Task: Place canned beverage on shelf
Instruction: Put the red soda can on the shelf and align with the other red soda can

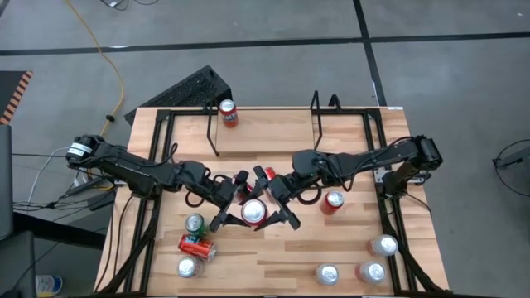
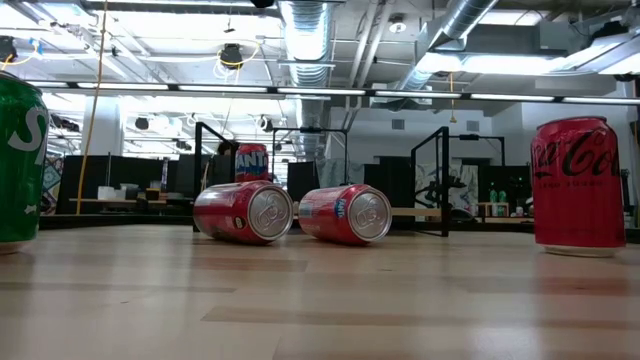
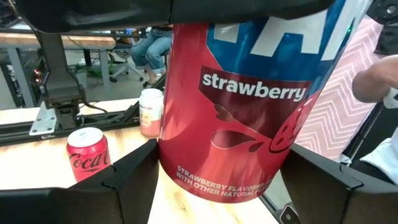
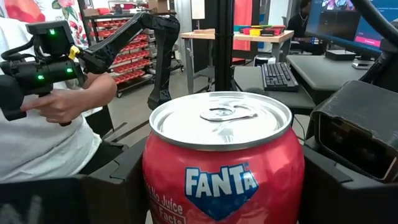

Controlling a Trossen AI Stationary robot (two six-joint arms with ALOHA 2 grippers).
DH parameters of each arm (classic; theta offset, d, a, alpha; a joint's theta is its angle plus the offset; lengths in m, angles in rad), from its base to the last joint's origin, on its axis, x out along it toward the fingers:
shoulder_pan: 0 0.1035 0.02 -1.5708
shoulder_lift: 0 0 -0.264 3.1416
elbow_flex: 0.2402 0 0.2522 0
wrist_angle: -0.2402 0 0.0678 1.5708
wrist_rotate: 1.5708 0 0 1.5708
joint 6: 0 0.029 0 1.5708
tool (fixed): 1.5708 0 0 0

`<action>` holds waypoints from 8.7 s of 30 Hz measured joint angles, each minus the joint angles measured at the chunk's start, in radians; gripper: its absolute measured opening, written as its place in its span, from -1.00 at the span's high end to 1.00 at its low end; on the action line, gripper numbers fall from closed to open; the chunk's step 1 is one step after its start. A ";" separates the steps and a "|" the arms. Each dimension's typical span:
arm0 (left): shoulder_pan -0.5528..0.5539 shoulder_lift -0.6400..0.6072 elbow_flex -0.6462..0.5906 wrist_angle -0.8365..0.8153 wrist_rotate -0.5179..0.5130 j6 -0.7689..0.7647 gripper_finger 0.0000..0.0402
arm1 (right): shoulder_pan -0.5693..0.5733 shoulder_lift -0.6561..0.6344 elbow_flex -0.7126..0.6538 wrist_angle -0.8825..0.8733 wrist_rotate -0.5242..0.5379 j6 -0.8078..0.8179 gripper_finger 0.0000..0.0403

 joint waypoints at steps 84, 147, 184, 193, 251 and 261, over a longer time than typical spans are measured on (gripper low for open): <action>0.010 -0.003 -0.001 -0.285 -0.587 0.022 -0.37 | -0.058 -0.140 0.000 -0.685 0.547 0.029 -0.91; 0.200 -0.014 0.000 -0.137 0.203 -0.116 -0.65 | 0.008 -0.137 -0.001 -0.502 0.395 -0.241 -0.33; 0.199 0.127 0.000 0.084 0.351 -0.229 -0.42 | 0.009 -0.087 -0.002 -0.465 0.395 -0.207 -0.87; 0.199 0.052 0.000 0.043 0.073 -0.154 -0.42 | 0.011 -0.220 0.001 -0.646 0.592 0.069 -0.90; 0.026 -0.145 -0.399 0.643 -0.298 0.032 -0.43 | -0.010 -0.023 -0.293 0.257 0.592 0.082 -0.88; 0.026 -0.145 -0.399 0.644 -0.298 0.039 -0.43 | -0.015 -0.023 -0.293 0.260 0.576 0.084 -0.88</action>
